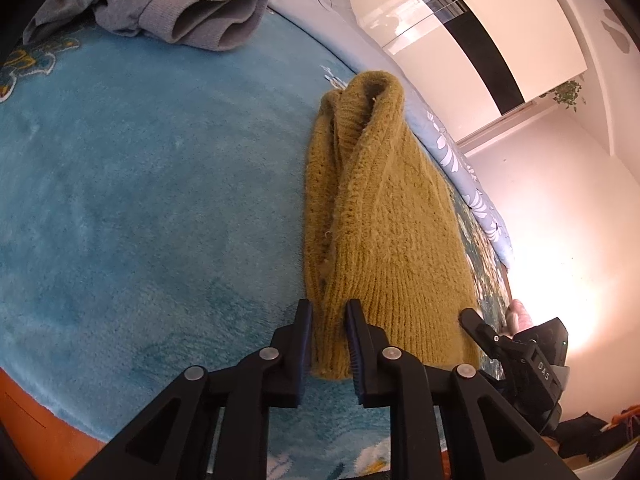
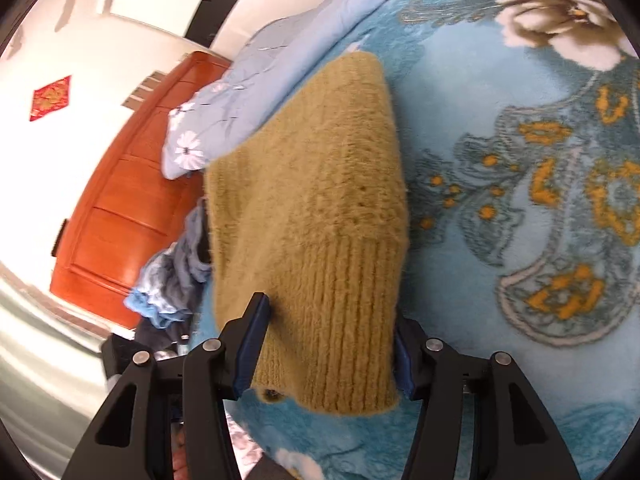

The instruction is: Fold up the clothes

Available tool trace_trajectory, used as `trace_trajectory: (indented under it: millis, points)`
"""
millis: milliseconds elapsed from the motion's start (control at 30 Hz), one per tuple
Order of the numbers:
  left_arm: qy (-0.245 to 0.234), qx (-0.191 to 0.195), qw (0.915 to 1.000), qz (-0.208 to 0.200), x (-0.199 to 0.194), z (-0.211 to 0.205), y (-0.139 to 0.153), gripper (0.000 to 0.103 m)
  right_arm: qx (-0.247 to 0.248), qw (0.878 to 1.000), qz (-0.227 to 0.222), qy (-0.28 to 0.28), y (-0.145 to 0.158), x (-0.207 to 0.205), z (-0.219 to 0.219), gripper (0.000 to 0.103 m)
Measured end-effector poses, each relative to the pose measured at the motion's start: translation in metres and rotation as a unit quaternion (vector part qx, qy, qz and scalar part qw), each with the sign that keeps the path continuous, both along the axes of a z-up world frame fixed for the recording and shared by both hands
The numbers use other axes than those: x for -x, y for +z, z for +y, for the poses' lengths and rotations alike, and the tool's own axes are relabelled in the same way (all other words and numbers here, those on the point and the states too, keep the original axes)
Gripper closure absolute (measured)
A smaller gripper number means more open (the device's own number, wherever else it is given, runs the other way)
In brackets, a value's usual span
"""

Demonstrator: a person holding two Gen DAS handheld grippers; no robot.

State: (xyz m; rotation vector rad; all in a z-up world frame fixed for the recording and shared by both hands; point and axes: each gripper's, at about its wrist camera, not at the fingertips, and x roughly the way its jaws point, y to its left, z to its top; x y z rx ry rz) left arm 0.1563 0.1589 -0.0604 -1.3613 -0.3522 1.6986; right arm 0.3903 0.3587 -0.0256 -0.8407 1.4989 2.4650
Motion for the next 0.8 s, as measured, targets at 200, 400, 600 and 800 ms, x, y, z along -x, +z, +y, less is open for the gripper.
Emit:
trace_trajectory:
  millis: [200, 400, 600, 800]
  points:
    - [0.003, 0.002, 1.0000, 0.002, 0.001, -0.006, 0.007, 0.077, 0.035, 0.999, 0.029, 0.000, -0.002, -0.007, 0.007, 0.074]
    - [0.004, 0.014, 0.9997, 0.019, 0.000, -0.016, 0.015, 0.076, 0.039, 0.998, 0.044, 0.011, 0.015, -0.014, 0.027, 0.078]
    - [0.002, 0.019, 0.9992, 0.034, 0.001, -0.024, 0.020, 0.065, -0.028, 0.999, -0.016, -0.005, 0.051, -0.038, 0.107, 0.078]
    - [-0.020, 0.027, 0.9984, 0.046, -0.004, -0.006, 0.026, 0.064, -0.045, 0.995, -0.083, -0.032, 0.057, -0.037, 0.189, 0.078]
